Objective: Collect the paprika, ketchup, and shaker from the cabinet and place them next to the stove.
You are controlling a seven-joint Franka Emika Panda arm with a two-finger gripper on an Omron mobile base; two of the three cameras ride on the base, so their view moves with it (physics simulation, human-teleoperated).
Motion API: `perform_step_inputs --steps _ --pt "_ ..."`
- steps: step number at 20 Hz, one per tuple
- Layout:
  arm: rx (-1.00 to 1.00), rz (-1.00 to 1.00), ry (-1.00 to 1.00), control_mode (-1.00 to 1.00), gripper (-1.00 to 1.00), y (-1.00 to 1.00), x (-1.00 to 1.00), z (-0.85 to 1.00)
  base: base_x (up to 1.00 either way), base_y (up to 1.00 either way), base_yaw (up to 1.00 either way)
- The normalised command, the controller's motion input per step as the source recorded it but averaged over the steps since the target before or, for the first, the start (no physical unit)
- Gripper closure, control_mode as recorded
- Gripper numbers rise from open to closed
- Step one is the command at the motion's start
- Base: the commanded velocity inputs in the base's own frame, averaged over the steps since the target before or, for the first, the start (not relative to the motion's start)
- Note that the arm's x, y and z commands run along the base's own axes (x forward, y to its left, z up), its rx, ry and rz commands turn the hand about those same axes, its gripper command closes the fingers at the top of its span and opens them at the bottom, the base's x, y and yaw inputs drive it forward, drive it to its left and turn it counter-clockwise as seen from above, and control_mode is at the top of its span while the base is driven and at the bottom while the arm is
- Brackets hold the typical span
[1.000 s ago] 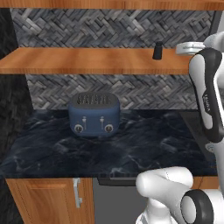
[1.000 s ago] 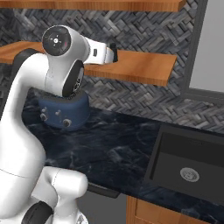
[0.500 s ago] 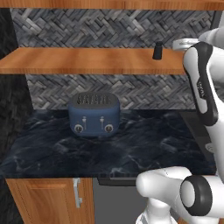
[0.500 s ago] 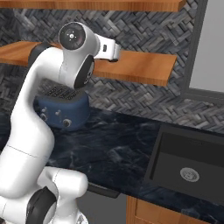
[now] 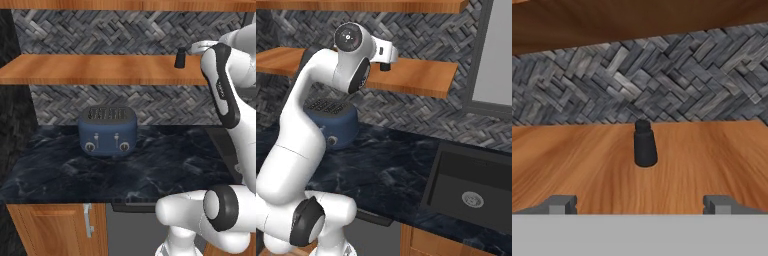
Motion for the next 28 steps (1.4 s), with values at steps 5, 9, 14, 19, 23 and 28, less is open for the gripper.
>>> perform_step_inputs --steps 5,9,14,19,23,28 --pt "0.0 0.0 0.0 -1.0 -1.0 0.0 0.42 0.0 0.0 0.0 0.0" --pt "0.0 0.0 0.0 -1.0 -1.0 0.0 0.4 0.0 0.0 0.0 0.0" --pt "0.0 0.02 0.0 -1.0 -1.0 -0.01 0.37 -0.03 0.0 0.0 0.0" --pt "0.0 0.02 0.0 -1.0 -1.0 0.0 0.39 -0.09 0.0 0.0 0.0" --pt "0.0 0.02 0.0 -1.0 -1.0 0.0 0.37 -0.13 0.0 0.0 0.0" --pt "0.0 0.01 0.0 -1.0 -1.0 0.0 0.34 -0.17 0.0 0.0 0.0"
